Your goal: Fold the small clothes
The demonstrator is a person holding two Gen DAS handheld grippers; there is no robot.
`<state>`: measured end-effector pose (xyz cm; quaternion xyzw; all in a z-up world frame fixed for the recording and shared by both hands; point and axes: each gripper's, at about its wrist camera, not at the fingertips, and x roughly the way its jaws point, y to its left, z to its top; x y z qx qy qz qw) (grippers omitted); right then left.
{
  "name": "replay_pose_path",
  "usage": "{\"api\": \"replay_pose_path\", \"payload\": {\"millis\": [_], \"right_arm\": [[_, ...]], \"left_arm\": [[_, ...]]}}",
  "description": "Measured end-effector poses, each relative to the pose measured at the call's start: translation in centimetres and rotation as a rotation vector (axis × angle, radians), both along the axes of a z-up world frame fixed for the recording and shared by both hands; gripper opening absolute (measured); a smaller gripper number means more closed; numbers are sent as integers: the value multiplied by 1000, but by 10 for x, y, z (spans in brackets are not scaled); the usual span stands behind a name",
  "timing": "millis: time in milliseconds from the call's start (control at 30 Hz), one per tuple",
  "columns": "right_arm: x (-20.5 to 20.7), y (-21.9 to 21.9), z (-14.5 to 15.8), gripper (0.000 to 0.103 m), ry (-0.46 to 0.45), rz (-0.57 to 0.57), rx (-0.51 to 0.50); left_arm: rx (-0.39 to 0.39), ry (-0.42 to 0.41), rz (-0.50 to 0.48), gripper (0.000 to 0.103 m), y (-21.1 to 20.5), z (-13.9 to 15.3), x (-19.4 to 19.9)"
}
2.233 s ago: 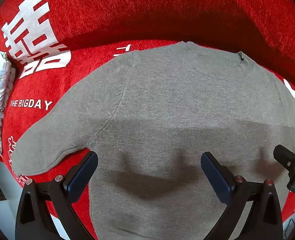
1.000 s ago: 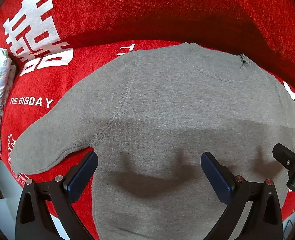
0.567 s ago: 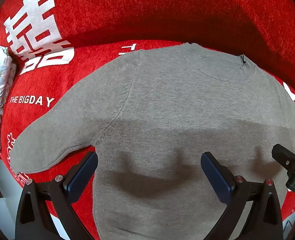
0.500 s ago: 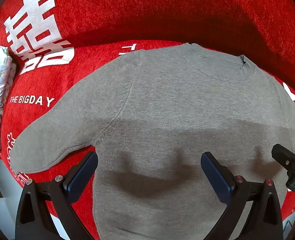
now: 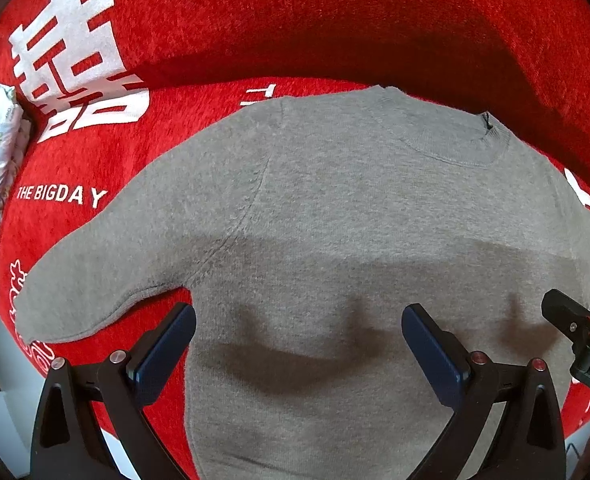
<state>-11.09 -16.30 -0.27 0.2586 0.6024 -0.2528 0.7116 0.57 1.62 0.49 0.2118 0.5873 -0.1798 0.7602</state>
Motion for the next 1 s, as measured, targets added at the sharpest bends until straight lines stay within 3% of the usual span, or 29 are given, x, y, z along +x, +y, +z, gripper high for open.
{"api": "replay_pose_path", "payload": {"millis": [233,467,700,867,1000], "right_arm": [[1,5,4,102,-27,5,9],[14,28,6,102,-46,54,18],[36,70,0,102,-39,163,35],[51,101,-7,102,-32,228,50],[60,120,-11,102,-25,267,55]], "left_arm": [[-31,21,9,103,7,-2,2],[-153,93,115,103,52,-7,19],[-282,65,365,103,177,-16,47],[-371,131,574,103,263,-54,64],[-548,202,692,103,298,-80,72]]}}
